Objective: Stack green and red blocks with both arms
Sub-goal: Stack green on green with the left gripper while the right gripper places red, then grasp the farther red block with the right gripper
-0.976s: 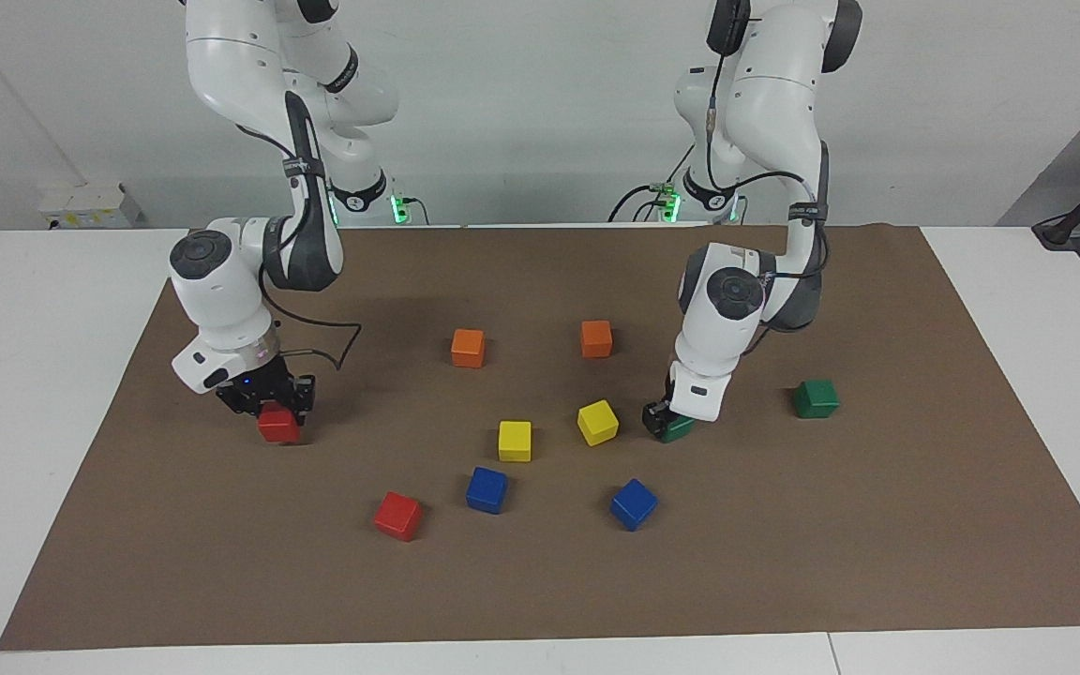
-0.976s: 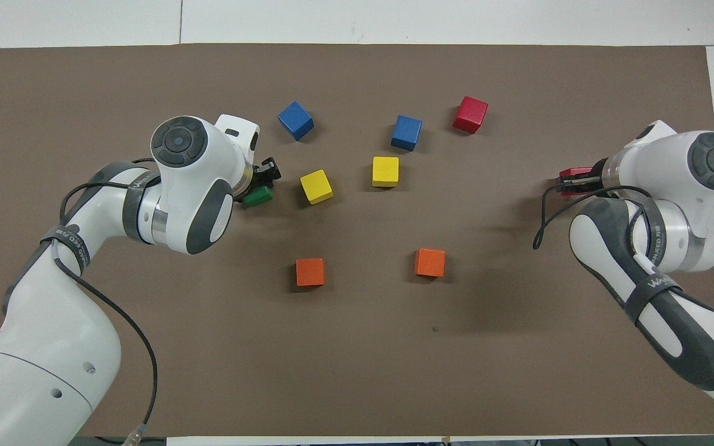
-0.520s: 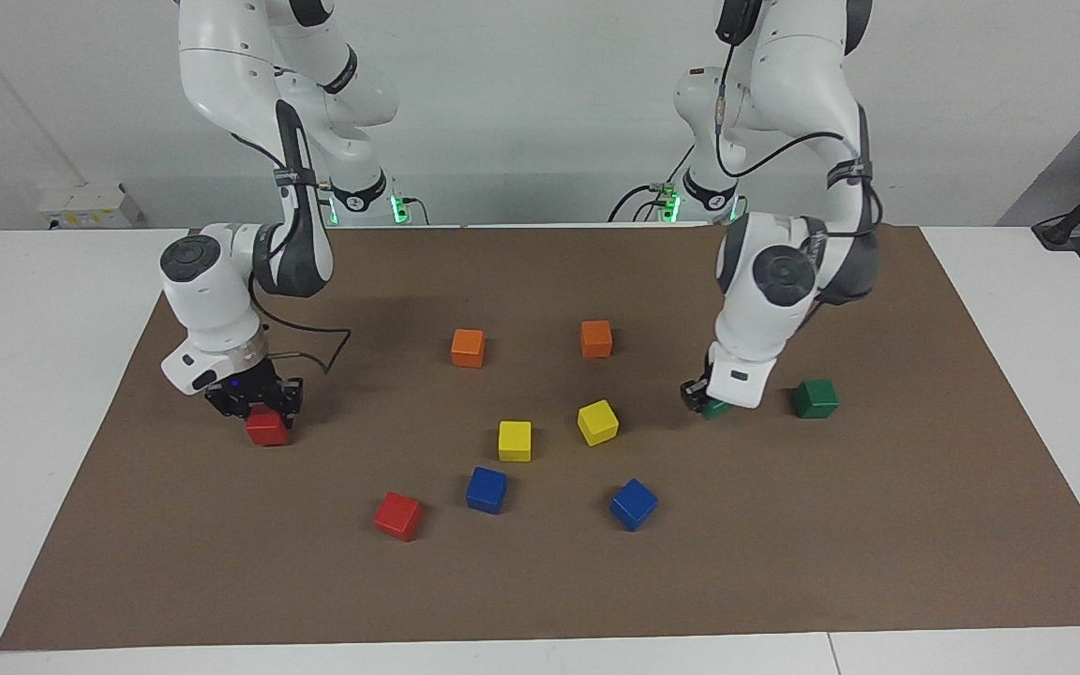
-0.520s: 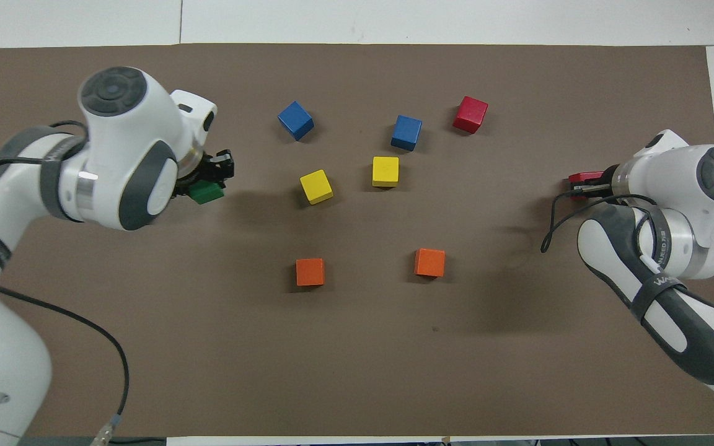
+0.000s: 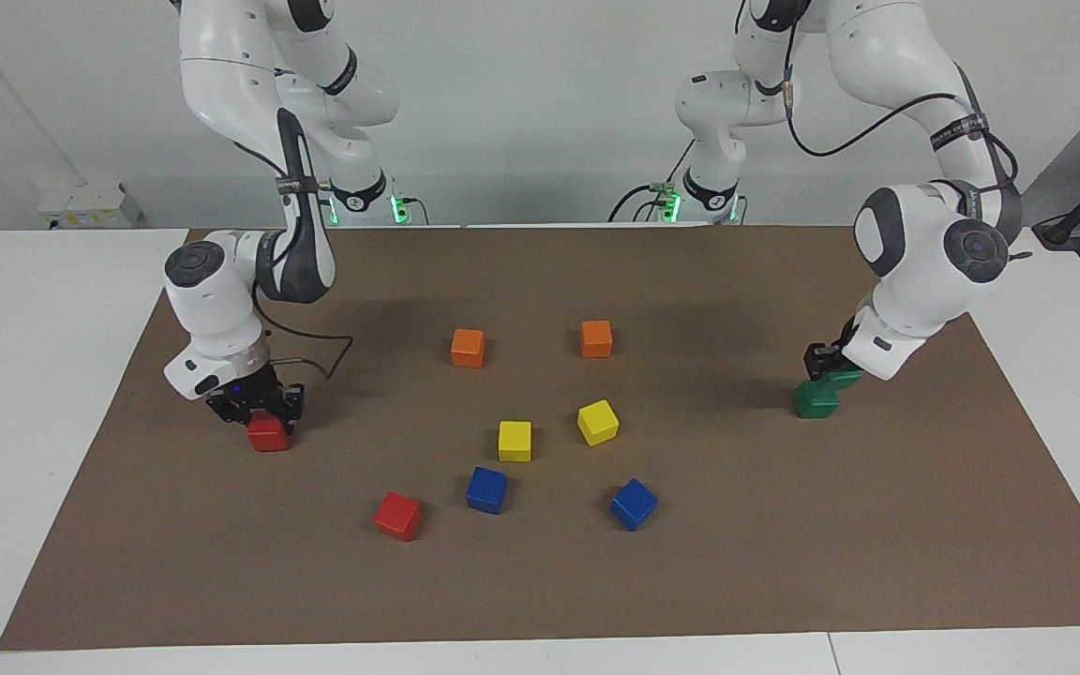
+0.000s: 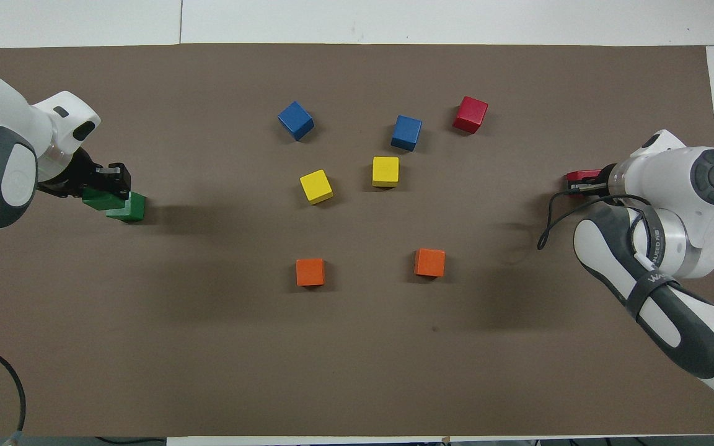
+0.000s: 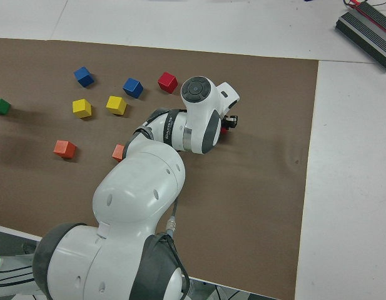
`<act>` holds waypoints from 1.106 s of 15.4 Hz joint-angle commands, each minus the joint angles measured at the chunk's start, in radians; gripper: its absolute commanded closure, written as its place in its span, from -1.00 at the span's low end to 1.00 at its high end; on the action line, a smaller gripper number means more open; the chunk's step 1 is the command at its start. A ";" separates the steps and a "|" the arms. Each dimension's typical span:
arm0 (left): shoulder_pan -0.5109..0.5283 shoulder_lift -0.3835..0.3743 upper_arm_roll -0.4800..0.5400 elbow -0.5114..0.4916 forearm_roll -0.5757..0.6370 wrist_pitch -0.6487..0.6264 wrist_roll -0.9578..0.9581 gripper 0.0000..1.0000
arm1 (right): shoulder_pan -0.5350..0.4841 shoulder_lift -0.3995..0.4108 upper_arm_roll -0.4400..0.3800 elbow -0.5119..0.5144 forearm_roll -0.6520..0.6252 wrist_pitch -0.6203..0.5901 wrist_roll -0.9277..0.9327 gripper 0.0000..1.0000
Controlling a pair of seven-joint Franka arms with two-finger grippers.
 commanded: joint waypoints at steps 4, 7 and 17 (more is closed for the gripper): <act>0.028 -0.031 -0.010 -0.063 0.000 0.093 0.037 1.00 | -0.003 -0.003 0.011 0.146 0.003 -0.208 -0.006 -1.00; 0.036 -0.037 -0.010 -0.107 0.000 0.146 -0.001 1.00 | 0.015 0.000 0.013 0.259 0.002 -0.341 -0.002 -1.00; 0.034 -0.038 -0.011 -0.116 -0.050 0.155 -0.086 1.00 | 0.198 0.314 0.013 0.837 -0.001 -0.661 0.515 -1.00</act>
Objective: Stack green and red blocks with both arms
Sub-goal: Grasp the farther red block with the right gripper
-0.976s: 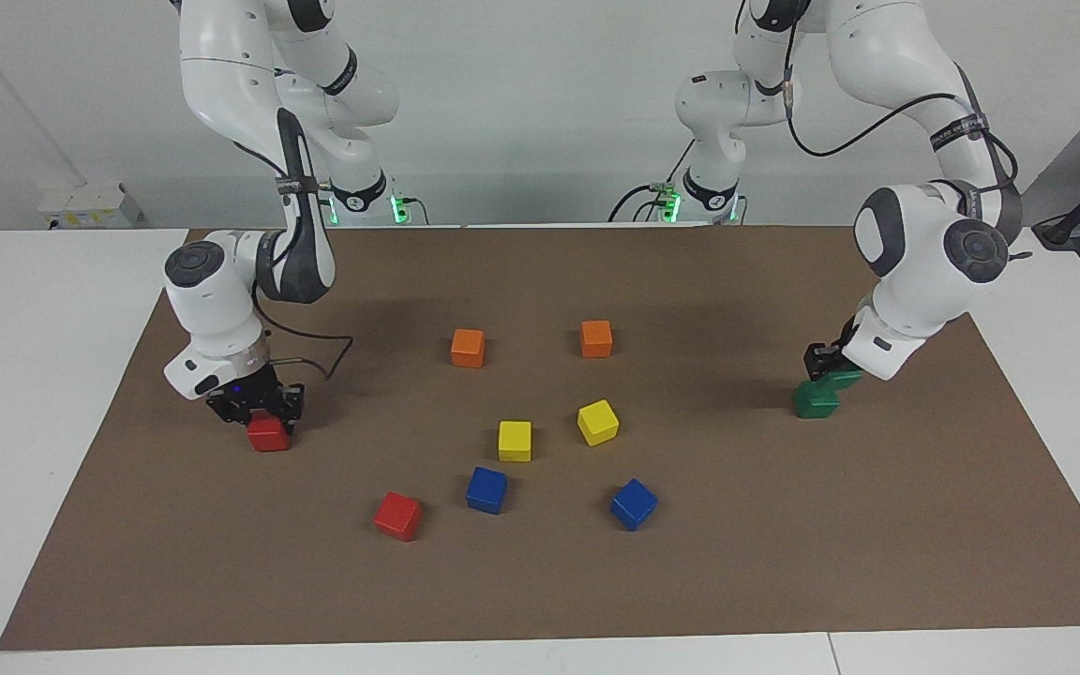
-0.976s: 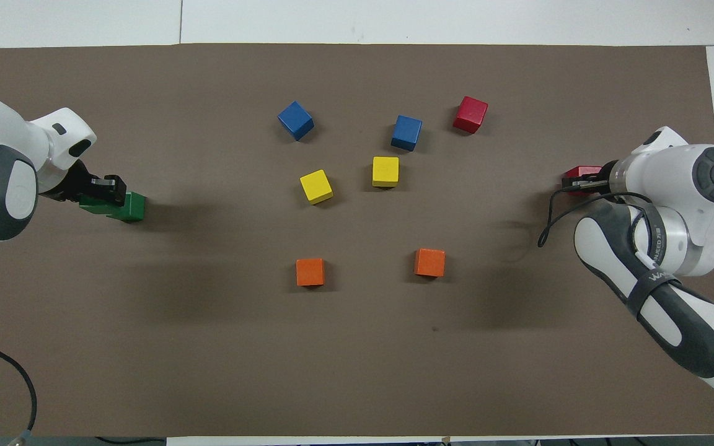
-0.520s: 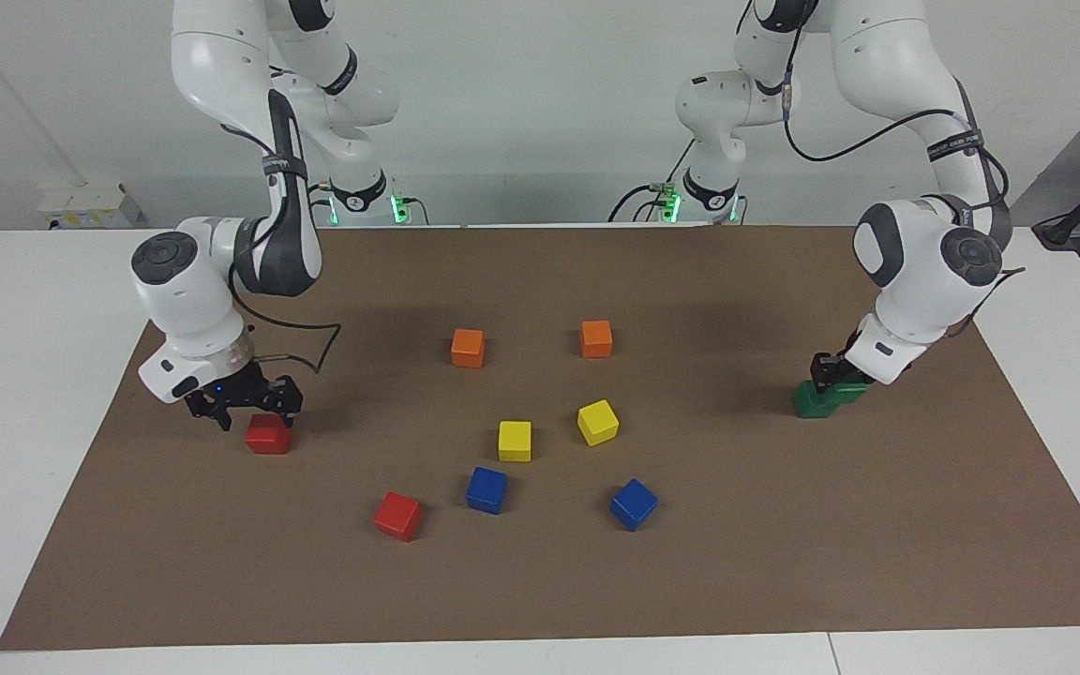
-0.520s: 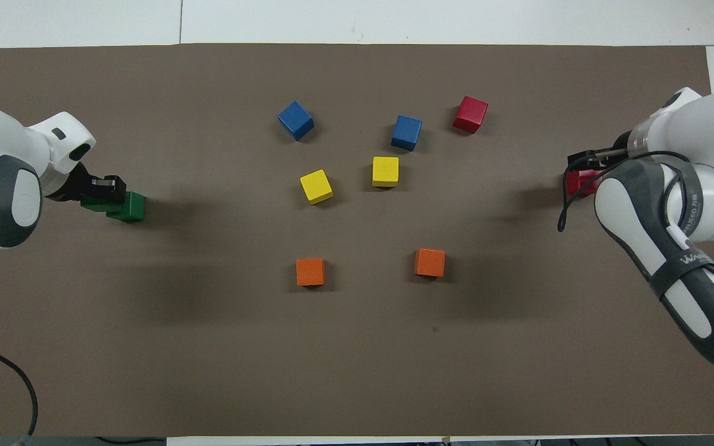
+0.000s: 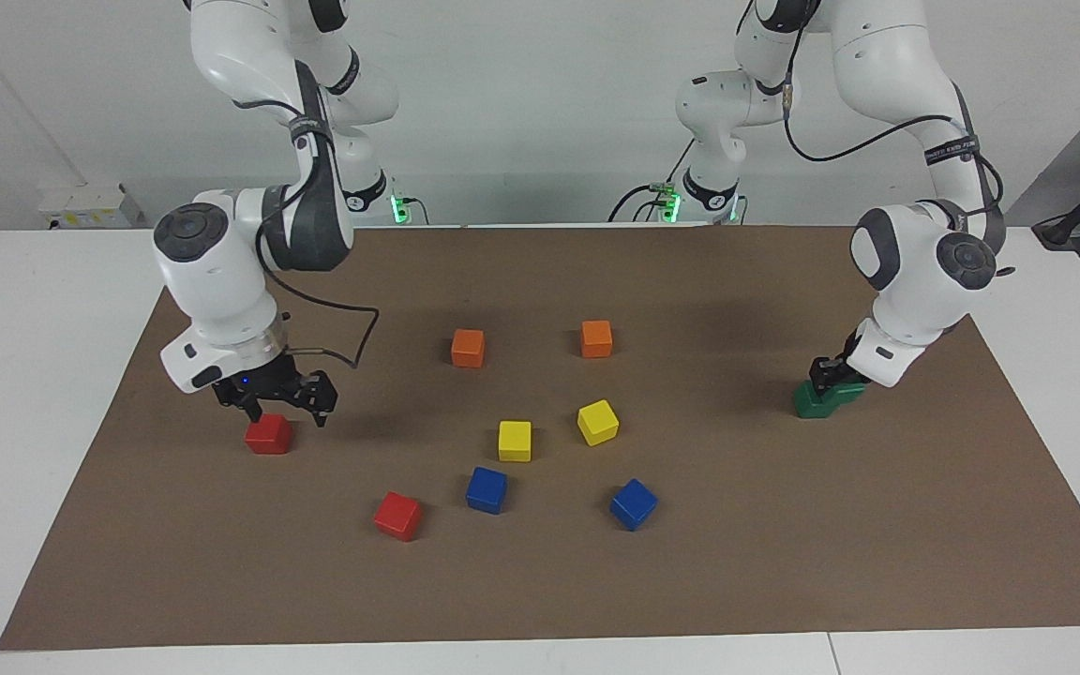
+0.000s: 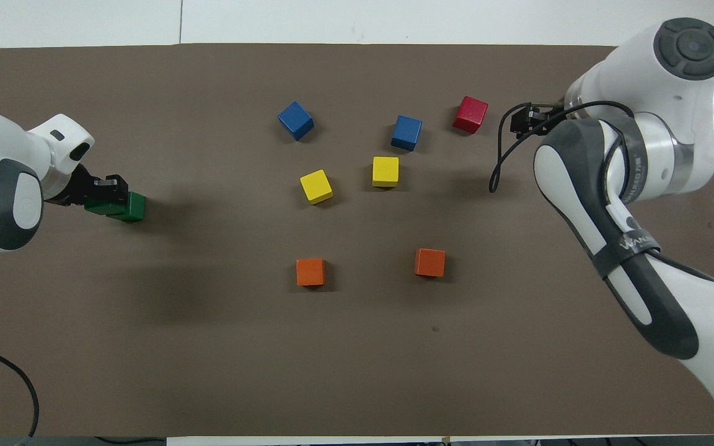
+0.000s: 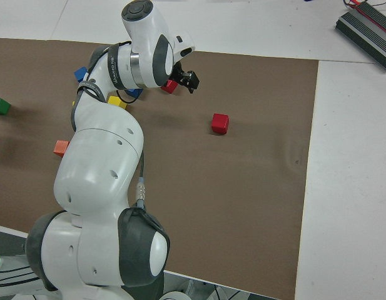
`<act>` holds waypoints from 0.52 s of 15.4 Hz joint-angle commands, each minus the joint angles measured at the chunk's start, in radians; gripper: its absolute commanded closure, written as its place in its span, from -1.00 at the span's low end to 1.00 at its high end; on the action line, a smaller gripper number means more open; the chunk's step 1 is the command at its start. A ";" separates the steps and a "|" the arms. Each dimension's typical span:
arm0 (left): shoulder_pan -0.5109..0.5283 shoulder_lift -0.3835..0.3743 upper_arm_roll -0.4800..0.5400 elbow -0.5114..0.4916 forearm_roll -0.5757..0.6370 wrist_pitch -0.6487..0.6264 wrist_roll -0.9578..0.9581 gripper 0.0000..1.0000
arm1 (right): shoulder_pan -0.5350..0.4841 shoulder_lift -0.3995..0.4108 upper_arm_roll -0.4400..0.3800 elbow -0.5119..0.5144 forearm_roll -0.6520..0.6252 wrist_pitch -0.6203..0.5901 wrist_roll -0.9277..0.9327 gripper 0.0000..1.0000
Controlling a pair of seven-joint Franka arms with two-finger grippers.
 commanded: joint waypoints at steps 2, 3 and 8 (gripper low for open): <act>-0.001 -0.033 -0.004 -0.043 -0.018 0.030 0.001 1.00 | 0.028 0.229 0.001 0.307 0.004 -0.075 0.126 -1.00; -0.002 -0.030 -0.004 -0.043 -0.017 0.035 0.012 1.00 | 0.037 0.266 0.001 0.363 0.006 -0.083 0.144 -1.00; -0.002 -0.030 -0.004 -0.048 -0.017 0.038 0.042 1.00 | 0.043 0.429 0.041 0.579 0.007 -0.101 0.197 -1.00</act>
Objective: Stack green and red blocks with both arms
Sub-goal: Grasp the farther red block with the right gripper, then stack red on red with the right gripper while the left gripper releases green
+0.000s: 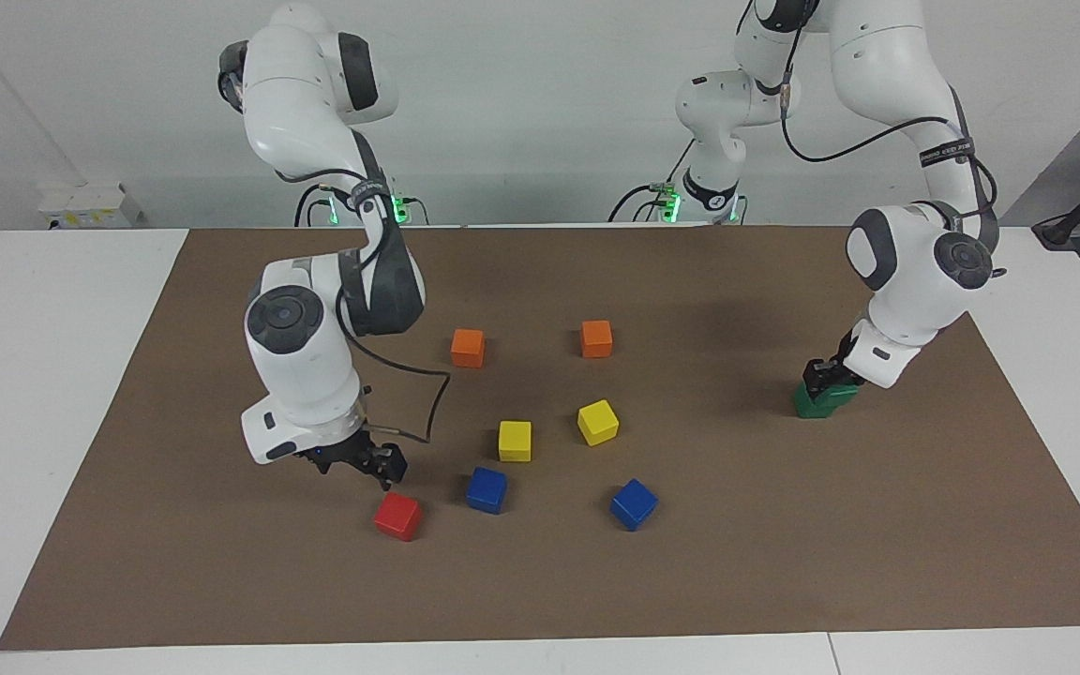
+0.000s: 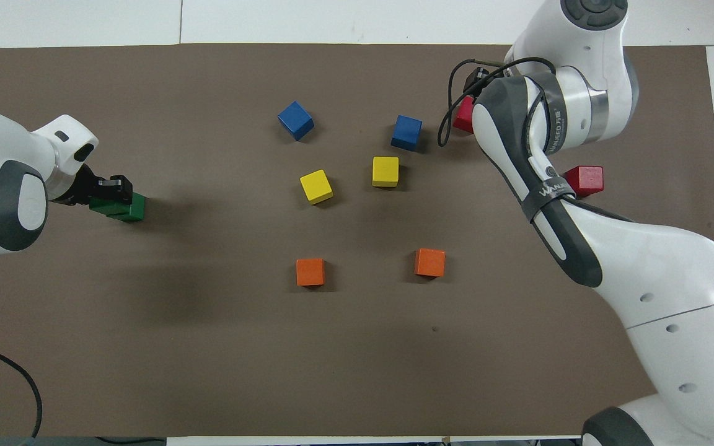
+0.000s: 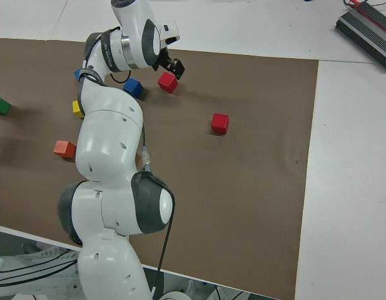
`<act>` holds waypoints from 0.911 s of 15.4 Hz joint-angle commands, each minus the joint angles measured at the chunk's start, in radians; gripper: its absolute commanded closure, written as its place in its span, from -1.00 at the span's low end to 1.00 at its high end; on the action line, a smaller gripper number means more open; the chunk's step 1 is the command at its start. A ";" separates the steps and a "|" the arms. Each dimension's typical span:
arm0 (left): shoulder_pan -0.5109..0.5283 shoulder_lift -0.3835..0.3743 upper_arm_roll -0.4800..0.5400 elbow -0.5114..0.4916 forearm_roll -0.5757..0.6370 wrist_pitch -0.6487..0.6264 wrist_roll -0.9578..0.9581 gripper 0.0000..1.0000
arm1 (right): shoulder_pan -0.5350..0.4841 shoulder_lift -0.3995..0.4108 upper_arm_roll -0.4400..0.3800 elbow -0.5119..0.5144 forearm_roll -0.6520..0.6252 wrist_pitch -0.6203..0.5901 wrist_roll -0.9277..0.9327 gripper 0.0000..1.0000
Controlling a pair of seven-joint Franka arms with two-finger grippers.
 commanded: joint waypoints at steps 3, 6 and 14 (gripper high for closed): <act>-0.001 -0.030 0.003 -0.041 -0.013 0.020 0.026 -0.99 | -0.008 0.131 0.042 0.162 0.005 0.024 0.036 -1.00; 0.000 -0.041 0.004 -0.035 -0.011 -0.001 0.051 -1.00 | -0.010 0.139 0.039 0.159 0.005 0.049 0.036 -1.00; -0.003 -0.168 -0.005 0.132 -0.002 -0.346 0.048 -1.00 | -0.020 0.132 0.039 0.104 0.004 0.052 0.027 -1.00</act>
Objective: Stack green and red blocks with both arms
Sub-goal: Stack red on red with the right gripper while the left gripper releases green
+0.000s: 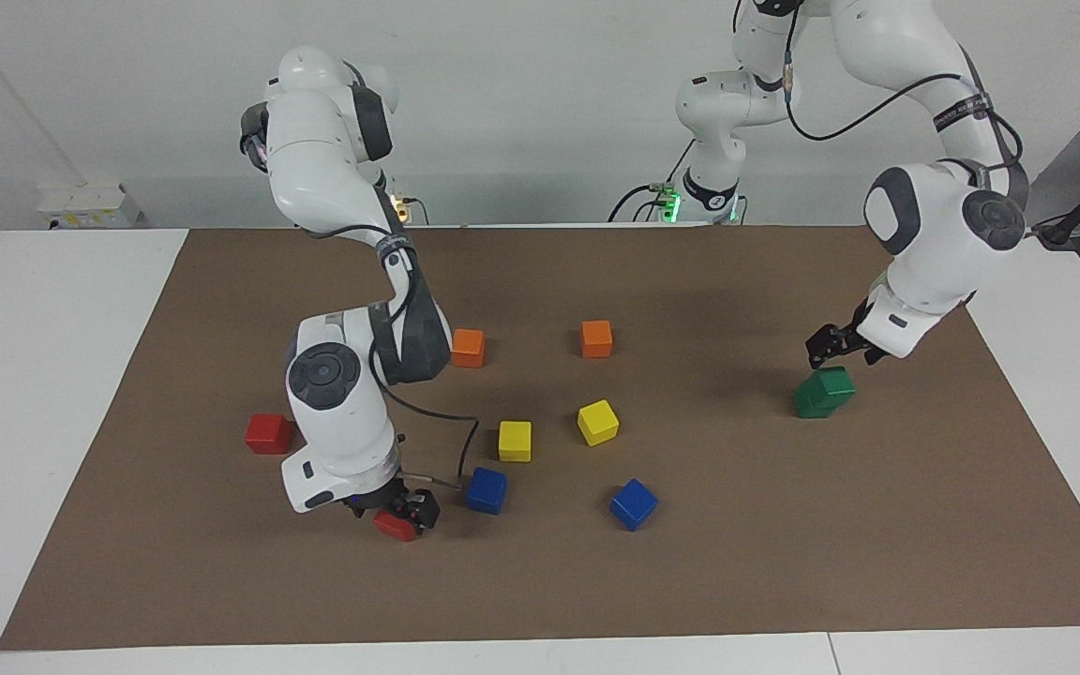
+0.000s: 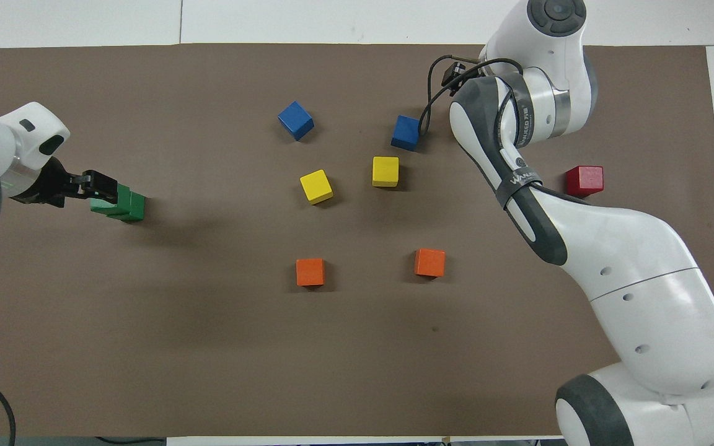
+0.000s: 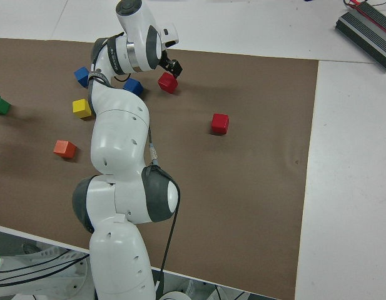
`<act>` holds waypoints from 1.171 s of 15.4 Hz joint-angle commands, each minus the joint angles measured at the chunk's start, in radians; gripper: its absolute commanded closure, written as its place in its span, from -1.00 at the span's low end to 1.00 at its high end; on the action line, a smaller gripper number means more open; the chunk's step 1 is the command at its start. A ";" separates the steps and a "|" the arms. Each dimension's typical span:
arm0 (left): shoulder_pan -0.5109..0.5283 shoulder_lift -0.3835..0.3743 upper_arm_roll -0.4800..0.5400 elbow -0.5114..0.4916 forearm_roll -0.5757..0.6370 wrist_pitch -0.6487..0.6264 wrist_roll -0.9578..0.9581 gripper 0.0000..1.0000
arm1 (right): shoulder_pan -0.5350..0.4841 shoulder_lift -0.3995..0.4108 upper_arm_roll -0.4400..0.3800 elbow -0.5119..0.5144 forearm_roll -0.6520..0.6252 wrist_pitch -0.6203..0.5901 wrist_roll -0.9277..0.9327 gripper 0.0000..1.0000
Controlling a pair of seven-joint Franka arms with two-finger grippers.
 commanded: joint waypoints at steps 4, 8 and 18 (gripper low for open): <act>-0.002 -0.101 -0.005 0.054 -0.002 -0.194 0.006 -1.00 | -0.012 -0.008 0.009 -0.044 0.005 0.051 -0.029 -1.00; -0.013 -0.156 -0.005 0.047 -0.002 -0.274 0.006 -1.00 | -0.009 -0.008 0.009 -0.111 -0.001 0.134 -0.029 -1.00; -0.041 -0.210 0.005 -0.021 -0.003 -0.265 0.007 -1.00 | -0.009 -0.023 0.009 -0.144 0.008 0.141 -0.018 1.00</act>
